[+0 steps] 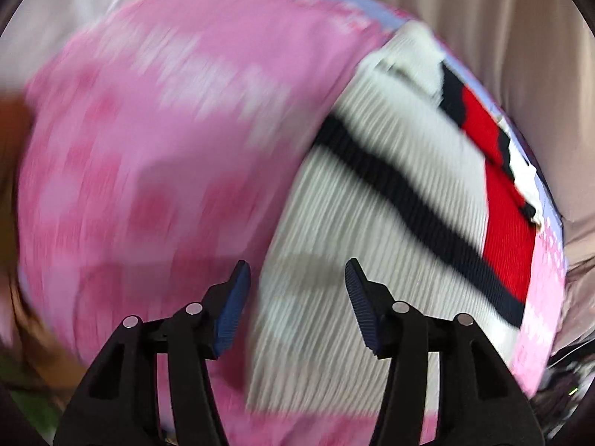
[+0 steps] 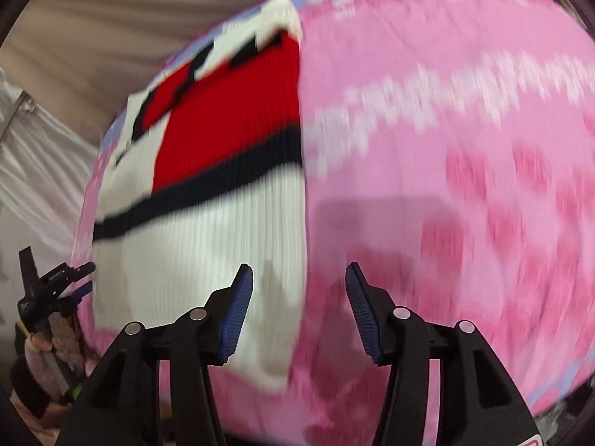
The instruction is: Fold small clothes
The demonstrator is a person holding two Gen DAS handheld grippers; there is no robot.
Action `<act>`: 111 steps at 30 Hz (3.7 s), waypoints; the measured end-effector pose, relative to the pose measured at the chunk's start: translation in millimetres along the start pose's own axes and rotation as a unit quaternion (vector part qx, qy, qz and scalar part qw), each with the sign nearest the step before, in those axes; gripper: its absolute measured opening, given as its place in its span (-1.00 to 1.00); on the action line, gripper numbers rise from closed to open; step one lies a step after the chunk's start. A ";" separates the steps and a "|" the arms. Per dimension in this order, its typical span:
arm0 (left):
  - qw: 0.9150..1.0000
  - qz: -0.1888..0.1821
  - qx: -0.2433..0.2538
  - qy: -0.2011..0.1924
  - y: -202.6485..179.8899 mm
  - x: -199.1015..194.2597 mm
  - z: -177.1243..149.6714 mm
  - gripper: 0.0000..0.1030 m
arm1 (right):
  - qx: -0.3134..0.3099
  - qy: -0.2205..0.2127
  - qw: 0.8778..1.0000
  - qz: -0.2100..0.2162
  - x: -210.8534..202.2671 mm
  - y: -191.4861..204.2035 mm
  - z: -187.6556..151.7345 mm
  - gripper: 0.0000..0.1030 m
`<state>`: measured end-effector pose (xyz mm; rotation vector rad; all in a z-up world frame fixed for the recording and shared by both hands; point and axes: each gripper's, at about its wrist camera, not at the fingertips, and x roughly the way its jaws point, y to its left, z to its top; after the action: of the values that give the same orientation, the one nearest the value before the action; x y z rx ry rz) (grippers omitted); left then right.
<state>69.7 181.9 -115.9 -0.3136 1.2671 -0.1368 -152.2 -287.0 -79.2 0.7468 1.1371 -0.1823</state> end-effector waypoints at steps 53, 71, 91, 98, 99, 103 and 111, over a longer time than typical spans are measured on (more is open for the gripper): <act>0.992 -0.017 0.051 -0.116 -174.0 -8.6 119.7 -0.75 | -0.005 -0.127 0.991 0.037 3.1 38.6 223.6 -0.65; 0.996 0.018 0.055 -0.073 -116.8 13.2 59.9 0.02 | -0.057 -0.083 0.993 -0.066 25.0 26.1 173.8 -0.59; 0.990 0.096 0.047 -0.096 -161.7 66.4 138.6 0.07 | -0.071 -0.088 0.988 -0.109 51.7 32.7 249.9 -0.92; 0.988 0.077 0.003 -0.130 -94.9 -0.2 132.3 0.03 | -0.005 -0.111 0.991 -0.073 -23.7 -6.9 213.4 -0.30; 0.990 0.069 0.010 -0.125 -90.2 -7.1 120.8 0.04 | -0.003 -0.105 0.992 -0.063 -29.7 -7.8 197.8 -0.12; 0.997 0.029 0.012 -0.070 -65.3 -18.4 49.5 0.26 | 0.000 -0.061 0.998 -0.035 -30.6 -5.0 131.2 0.18; 0.996 0.002 -0.088 -0.019 -47.2 15.0 -18.6 0.32 | 0.043 -0.014 0.999 0.009 10.0 -7.6 96.7 0.22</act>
<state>59.8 130.1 -120.1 -0.4636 1.2448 -0.0155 -78.6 -350.4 -70.8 0.8279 1.1015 -0.2278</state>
